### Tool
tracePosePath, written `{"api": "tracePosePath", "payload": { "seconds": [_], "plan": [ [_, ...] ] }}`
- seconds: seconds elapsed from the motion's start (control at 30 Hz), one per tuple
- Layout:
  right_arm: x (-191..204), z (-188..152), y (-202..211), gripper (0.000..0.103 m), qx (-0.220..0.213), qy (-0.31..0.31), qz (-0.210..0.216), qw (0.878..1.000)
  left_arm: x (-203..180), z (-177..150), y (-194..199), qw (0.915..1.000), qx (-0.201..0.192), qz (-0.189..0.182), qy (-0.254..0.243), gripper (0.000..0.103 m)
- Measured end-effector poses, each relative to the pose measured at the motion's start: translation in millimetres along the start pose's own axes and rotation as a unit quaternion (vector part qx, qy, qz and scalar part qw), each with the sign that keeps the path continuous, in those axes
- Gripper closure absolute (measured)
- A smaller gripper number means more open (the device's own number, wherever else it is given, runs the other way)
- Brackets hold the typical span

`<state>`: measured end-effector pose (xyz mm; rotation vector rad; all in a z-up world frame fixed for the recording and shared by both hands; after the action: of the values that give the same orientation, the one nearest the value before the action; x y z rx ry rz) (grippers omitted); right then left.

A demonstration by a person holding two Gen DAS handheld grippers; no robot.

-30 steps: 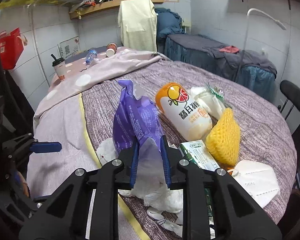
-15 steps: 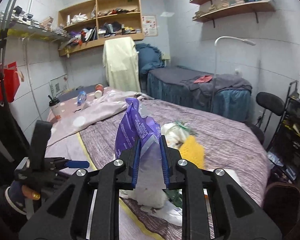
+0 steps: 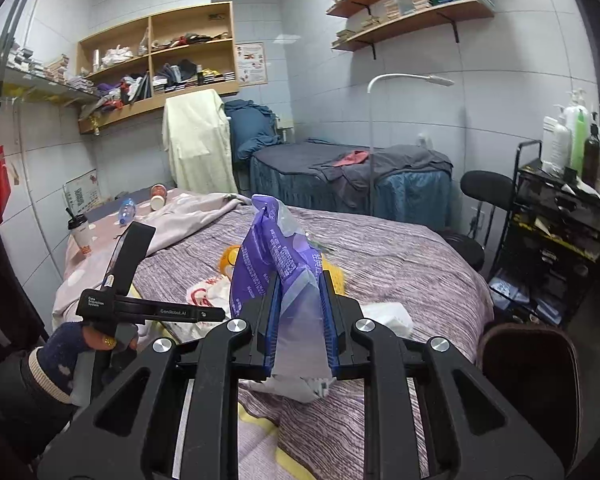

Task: Collect trash
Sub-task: 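Lift the purple bag with the right tool while the left tool grasps the white red-printed bag, then carry both bags to the brown bin and open the right tool over it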

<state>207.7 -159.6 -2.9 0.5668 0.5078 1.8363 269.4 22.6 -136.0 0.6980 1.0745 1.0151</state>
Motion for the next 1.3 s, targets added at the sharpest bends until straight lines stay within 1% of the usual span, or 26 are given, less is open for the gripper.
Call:
{"api": "tracePosePath", "payload": {
  "seconds": [0.03, 0.07, 0.1, 0.17, 0.2, 0.27, 0.33, 0.47, 0.6, 0.77, 0.9, 1.07, 1.17, 1.3],
  "plan": [
    [-4, -2, 1, 0.083, 0.0, -0.006, -0.004, 1.0, 0, -1, -1, 1.0, 0.0, 0.003, -0.001, 0.076],
    [-9, -4, 2, 0.083, 0.0, -0.012, -0.006, 1.0, -1, -2, -1, 1.0, -0.002, 0.004, -0.001, 0.086],
    [-11, -7, 4, 0.083, -0.001, -0.018, -0.008, 1.0, -1, -3, -1, 1.0, -0.006, 0.006, 0.0, 0.091],
    [-16, -11, 6, 0.083, -0.002, -0.025, -0.011, 1.0, 0, -4, 4, 0.9998, -0.018, 0.006, 0.004, 0.096],
    [-18, -13, 7, 0.083, -0.002, -0.029, -0.012, 1.0, 0, -5, 8, 0.9997, -0.024, 0.004, 0.006, 0.096],
    [-25, -17, 11, 0.083, -0.005, -0.036, -0.014, 0.999, -1, -8, 17, 0.9992, -0.04, 0.007, 0.006, 0.097],
    [-29, -19, 14, 0.083, -0.009, -0.043, -0.016, 0.999, -4, -11, 29, 0.9981, -0.059, 0.017, -0.002, 0.098],
    [-42, -27, 24, 0.083, -0.018, -0.058, -0.024, 0.998, -11, -20, 59, 0.9942, -0.101, 0.034, -0.01, 0.098],
    [-55, -35, 34, 0.083, -0.025, -0.071, -0.033, 0.997, -19, -28, 87, 0.9901, -0.135, 0.036, -0.016, 0.098],
    [-79, -43, 55, 0.083, -0.043, -0.092, -0.058, 0.993, -42, -34, 115, 0.9851, -0.167, 0.025, -0.034, 0.098],
    [-108, -52, 74, 0.083, -0.053, -0.113, -0.087, 0.988, -69, -36, 127, 0.982, -0.179, 0.007, -0.061, 0.098],
    [-147, -70, 92, 0.083, -0.052, -0.148, -0.133, 0.979, -112, -40, 127, 0.9777, -0.181, -0.02, -0.106, 0.098],
    [-173, -86, 95, 0.083, -0.041, -0.173, -0.16, 0.971, -140, -41, 118, 0.9753, -0.172, -0.034, -0.134, 0.098],
    [-204, -111, 90, 0.083, -0.016, -0.202, -0.184, 0.962, -176, -42, 95, 0.9732, -0.147, -0.057, -0.167, 0.098]
  ]
}}
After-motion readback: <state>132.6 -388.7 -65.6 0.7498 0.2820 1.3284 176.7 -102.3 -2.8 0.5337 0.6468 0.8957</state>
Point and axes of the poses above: each gripper's, at about its wrist camera, not at the fingertips, and y roughly against the way its jaws point, x to its left, z to its top, the point moved 8 cm from there along -y, roughly the way its jaws point, and after that the axes turned 13 degrees about x, right-handed, at the moved point
